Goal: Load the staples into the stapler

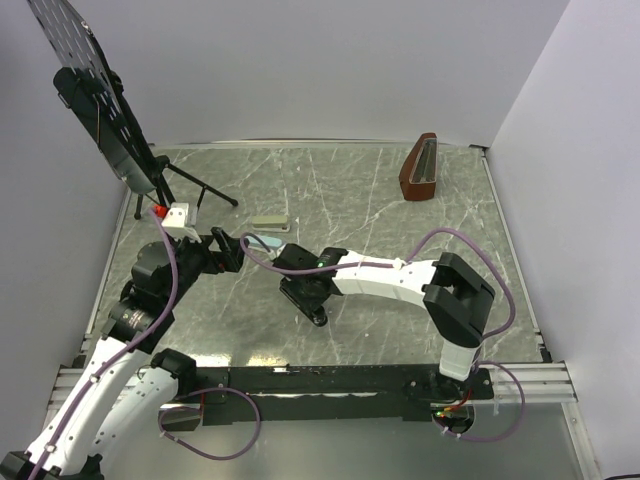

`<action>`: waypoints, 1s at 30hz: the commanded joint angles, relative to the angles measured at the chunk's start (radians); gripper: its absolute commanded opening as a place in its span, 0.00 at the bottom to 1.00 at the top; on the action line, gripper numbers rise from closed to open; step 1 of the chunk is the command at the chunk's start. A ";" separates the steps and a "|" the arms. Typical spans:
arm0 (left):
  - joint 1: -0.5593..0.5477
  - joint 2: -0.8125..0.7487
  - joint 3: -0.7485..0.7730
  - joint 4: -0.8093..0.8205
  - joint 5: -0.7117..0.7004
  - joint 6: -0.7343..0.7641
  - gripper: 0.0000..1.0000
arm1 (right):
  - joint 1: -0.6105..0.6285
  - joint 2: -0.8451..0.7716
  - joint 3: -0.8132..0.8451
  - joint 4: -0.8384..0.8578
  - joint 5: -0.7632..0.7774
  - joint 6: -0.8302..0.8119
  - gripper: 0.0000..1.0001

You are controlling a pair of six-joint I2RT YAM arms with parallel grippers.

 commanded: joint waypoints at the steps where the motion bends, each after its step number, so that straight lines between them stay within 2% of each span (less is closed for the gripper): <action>1: 0.005 -0.016 -0.002 0.041 0.013 0.018 0.99 | -0.012 -0.096 0.059 -0.043 0.019 -0.010 0.06; 5: 0.005 -0.019 -0.002 0.042 0.013 0.018 1.00 | -0.056 -0.185 0.073 -0.095 0.045 -0.021 0.05; 9: 0.005 -0.021 -0.003 0.042 0.013 0.018 0.99 | -0.176 -0.279 0.064 -0.143 0.083 -0.047 0.05; 15: 0.005 -0.029 -0.005 0.044 0.013 0.017 0.99 | -0.475 -0.383 0.002 -0.149 0.129 -0.096 0.05; 19: 0.006 -0.032 -0.006 0.044 0.010 0.017 0.99 | -0.718 -0.379 -0.019 -0.135 0.138 -0.093 0.05; 23: 0.005 -0.032 -0.006 0.045 0.012 0.017 1.00 | -0.890 -0.321 -0.019 -0.098 0.111 -0.084 0.05; 30: 0.006 -0.035 -0.008 0.047 0.013 0.018 1.00 | -1.064 -0.163 -0.015 0.004 0.074 -0.098 0.06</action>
